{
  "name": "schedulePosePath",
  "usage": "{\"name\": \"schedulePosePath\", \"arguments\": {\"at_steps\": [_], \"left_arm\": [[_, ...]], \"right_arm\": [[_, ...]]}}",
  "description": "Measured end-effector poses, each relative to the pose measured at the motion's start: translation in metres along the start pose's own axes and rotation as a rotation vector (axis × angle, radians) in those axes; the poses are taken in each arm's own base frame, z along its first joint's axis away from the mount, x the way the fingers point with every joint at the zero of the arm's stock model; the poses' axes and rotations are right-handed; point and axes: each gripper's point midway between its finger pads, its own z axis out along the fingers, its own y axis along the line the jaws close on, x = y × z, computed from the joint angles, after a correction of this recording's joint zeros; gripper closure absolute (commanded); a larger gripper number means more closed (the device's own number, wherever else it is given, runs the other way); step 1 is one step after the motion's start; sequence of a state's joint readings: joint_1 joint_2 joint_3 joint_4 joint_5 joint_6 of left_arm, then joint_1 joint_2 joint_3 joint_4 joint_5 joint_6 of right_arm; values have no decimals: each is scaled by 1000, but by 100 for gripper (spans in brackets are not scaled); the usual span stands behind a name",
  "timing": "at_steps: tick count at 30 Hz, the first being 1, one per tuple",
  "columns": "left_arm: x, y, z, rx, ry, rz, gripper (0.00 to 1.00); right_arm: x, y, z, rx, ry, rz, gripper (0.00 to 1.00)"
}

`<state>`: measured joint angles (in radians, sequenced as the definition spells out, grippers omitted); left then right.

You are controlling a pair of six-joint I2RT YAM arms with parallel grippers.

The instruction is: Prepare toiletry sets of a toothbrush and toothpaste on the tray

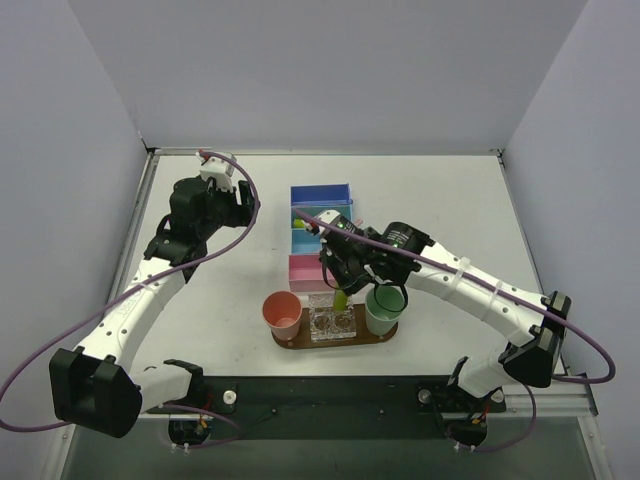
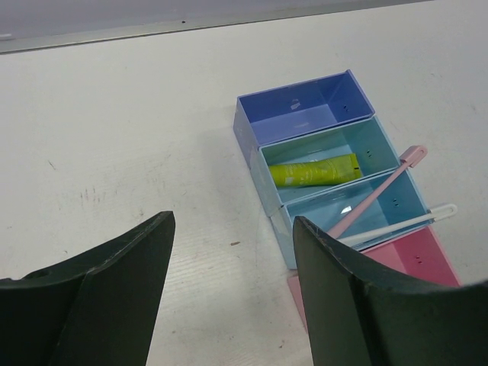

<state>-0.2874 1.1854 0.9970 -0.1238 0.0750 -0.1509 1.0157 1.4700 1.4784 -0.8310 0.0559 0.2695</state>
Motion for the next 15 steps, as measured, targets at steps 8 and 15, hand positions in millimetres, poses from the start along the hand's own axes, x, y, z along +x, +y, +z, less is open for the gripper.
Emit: {"name": "schedulePosePath", "arguments": {"at_steps": [8, 15], "left_arm": [[0, 0, 0, 0, -1, 3, 27], [-2, 1, -1, -3, -6, 5, 27]], "right_arm": [[4, 0, 7, 3, 11, -3, 100], [9, 0, 18, 11, 26, -5, 100]]}}
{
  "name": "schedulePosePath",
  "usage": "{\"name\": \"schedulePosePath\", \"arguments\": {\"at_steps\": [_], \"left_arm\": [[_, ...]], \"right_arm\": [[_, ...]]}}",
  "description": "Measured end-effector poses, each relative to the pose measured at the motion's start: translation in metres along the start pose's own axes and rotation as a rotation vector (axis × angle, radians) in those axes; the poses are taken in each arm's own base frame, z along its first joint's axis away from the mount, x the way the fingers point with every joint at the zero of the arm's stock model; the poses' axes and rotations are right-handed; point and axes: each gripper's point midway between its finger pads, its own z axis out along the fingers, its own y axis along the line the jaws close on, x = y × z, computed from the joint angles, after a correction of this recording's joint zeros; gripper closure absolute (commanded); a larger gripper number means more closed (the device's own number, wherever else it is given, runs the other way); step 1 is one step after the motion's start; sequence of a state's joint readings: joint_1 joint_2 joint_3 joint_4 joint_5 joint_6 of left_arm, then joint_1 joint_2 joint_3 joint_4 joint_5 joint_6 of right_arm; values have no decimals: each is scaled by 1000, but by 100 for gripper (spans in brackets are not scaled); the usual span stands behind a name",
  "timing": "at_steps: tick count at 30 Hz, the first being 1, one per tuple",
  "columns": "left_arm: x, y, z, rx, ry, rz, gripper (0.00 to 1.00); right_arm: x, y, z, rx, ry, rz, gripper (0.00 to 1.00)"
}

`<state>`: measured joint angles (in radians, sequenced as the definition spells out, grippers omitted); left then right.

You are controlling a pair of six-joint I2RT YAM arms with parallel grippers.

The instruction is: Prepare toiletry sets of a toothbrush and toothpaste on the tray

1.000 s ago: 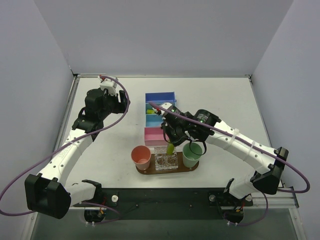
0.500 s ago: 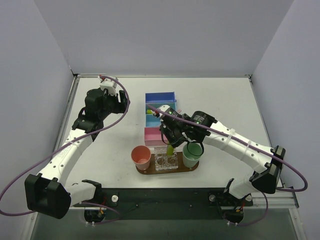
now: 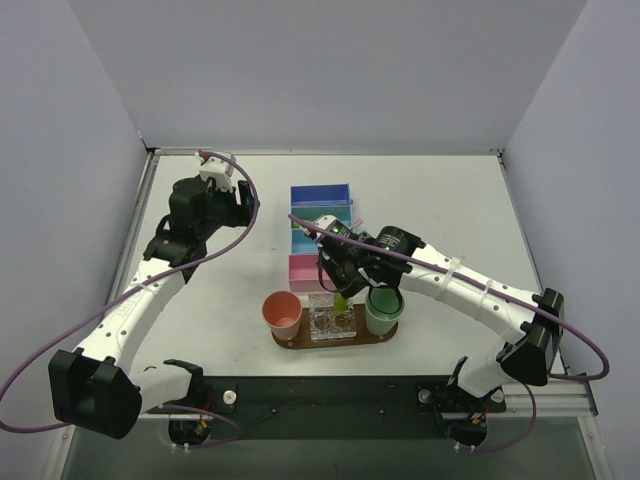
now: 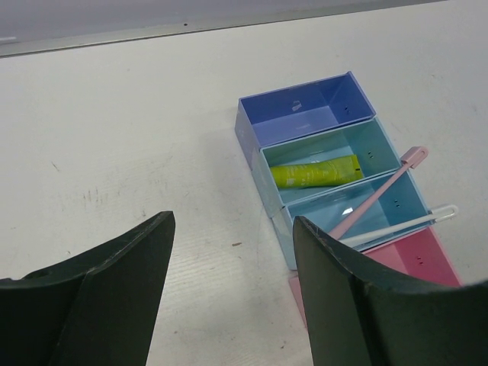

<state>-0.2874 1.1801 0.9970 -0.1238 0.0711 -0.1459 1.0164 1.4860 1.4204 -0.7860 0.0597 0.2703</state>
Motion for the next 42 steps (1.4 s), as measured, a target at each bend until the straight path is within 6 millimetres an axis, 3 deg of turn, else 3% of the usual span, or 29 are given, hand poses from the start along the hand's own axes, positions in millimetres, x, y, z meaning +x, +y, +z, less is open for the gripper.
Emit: {"name": "schedulePosePath", "arguments": {"at_steps": [31, 42], "left_arm": [[-1, 1, 0, -7, -3, 1, 27], [-1, 1, -1, -6, -3, 1, 26]], "right_arm": [[12, 3, 22, 12, 5, 5, 100], [10, 3, 27, 24, 4, 12, 71]]}}
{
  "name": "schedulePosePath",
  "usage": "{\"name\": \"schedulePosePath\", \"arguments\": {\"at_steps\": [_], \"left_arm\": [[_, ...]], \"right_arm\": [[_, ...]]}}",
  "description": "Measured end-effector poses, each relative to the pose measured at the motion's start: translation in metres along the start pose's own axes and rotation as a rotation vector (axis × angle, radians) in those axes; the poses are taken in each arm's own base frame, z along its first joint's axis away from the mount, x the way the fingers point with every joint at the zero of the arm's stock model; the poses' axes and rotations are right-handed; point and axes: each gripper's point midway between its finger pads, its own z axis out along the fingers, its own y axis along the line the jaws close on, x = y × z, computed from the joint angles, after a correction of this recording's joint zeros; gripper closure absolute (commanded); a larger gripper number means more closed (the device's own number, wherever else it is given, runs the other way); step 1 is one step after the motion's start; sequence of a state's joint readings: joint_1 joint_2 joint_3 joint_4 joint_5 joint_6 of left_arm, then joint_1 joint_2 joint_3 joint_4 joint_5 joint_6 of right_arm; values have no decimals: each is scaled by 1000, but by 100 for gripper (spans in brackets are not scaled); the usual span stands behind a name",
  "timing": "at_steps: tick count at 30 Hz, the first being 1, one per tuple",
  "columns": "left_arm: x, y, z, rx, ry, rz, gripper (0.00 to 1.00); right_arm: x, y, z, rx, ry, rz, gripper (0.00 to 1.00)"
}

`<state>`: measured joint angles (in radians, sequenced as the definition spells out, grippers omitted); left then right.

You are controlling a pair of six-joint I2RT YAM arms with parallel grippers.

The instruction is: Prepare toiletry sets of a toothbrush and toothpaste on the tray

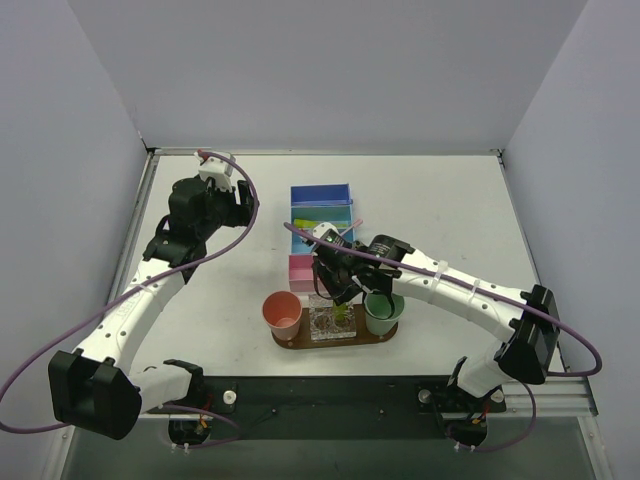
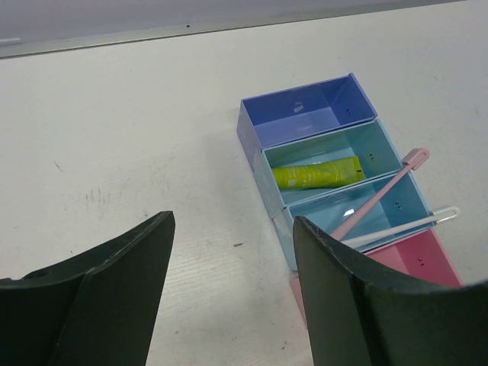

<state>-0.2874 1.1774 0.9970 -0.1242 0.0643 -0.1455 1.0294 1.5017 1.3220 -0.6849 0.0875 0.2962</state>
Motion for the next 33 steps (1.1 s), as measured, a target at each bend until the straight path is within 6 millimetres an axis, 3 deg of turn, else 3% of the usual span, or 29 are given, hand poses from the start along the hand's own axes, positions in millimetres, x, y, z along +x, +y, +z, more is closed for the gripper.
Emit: {"name": "schedulePosePath", "arguments": {"at_steps": [11, 17, 19, 24, 25, 30, 33], "left_arm": [[-3, 0, -2, 1, -8, 14, 26], [-6, -2, -5, 21, -23, 68, 25], [-7, -7, -5, 40, -29, 95, 25], [5, -32, 5, 133, -22, 156, 26], [9, -38, 10, 165, -8, 165, 28], [28, -78, 50, 366, 82, 257, 32], [32, -113, 77, 492, 116, 359, 43]], "right_arm": [[-5, 0, 0, 1, -17, 2, 51], [-24, -3, -12, -6, -84, 18, 48], [-34, -13, -21, -11, -132, 49, 48], [-61, -53, -52, -31, -274, 174, 48], [-67, -65, -61, -29, -314, 205, 51], [-80, -101, -85, -37, -417, 286, 60], [-82, -117, -87, -53, -430, 320, 63]]}}
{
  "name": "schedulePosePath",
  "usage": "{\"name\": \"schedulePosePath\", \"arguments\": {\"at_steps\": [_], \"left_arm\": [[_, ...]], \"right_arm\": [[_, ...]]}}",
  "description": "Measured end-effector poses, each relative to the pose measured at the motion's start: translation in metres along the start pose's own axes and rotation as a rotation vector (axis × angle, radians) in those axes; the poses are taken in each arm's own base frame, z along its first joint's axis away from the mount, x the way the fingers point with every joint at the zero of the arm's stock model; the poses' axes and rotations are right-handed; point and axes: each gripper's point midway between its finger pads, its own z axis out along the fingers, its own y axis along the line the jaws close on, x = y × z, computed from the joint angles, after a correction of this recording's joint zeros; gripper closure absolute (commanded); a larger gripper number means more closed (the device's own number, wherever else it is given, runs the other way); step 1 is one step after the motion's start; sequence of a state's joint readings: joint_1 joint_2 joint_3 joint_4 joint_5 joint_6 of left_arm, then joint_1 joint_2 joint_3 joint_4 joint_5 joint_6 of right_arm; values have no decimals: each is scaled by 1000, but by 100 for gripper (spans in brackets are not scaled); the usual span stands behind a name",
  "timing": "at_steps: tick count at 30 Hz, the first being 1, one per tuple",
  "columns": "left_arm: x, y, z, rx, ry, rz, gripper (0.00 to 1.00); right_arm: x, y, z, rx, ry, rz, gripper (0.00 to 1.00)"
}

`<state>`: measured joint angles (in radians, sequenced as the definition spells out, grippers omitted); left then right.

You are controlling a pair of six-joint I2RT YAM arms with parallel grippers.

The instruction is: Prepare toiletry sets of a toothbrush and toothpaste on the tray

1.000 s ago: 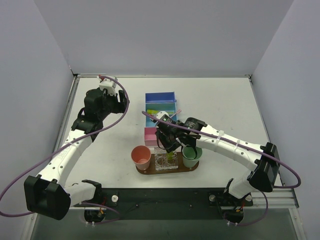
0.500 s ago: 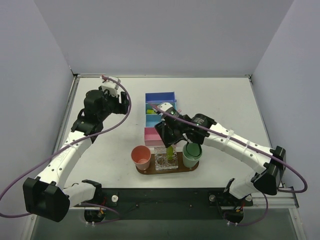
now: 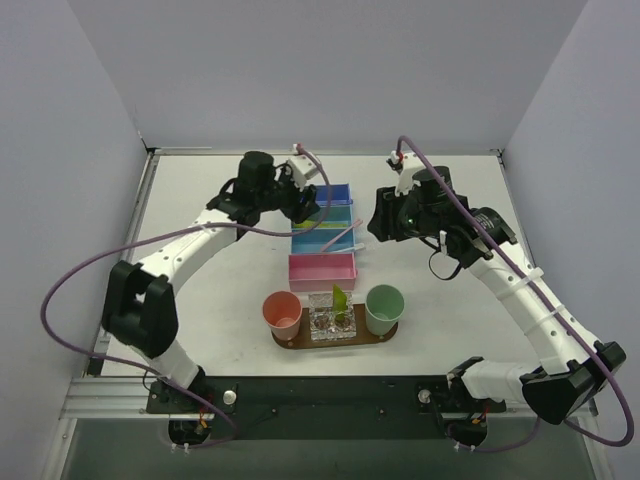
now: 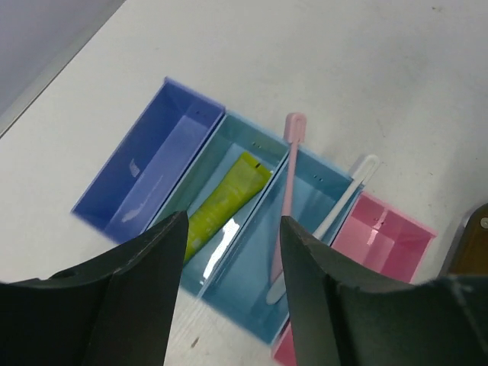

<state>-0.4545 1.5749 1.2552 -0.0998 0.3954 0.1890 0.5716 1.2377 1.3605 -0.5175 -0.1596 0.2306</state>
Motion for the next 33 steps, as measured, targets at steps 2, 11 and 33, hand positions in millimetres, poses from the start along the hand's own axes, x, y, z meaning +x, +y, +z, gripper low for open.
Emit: {"name": "schedulePosePath", "arguments": {"at_steps": [2, 11, 33], "left_arm": [[-1, -12, 26, 84, 39, 49, 51], [54, -6, 94, 198, 271, 108, 66], [127, 8, 115, 219, 519, 162, 72]], "right_arm": [[-2, -10, 0, 2, -2, 22, 69], [-7, -32, -4, -28, -7, 81, 80], [-2, -50, -1, -57, -6, 147, 81]]}}
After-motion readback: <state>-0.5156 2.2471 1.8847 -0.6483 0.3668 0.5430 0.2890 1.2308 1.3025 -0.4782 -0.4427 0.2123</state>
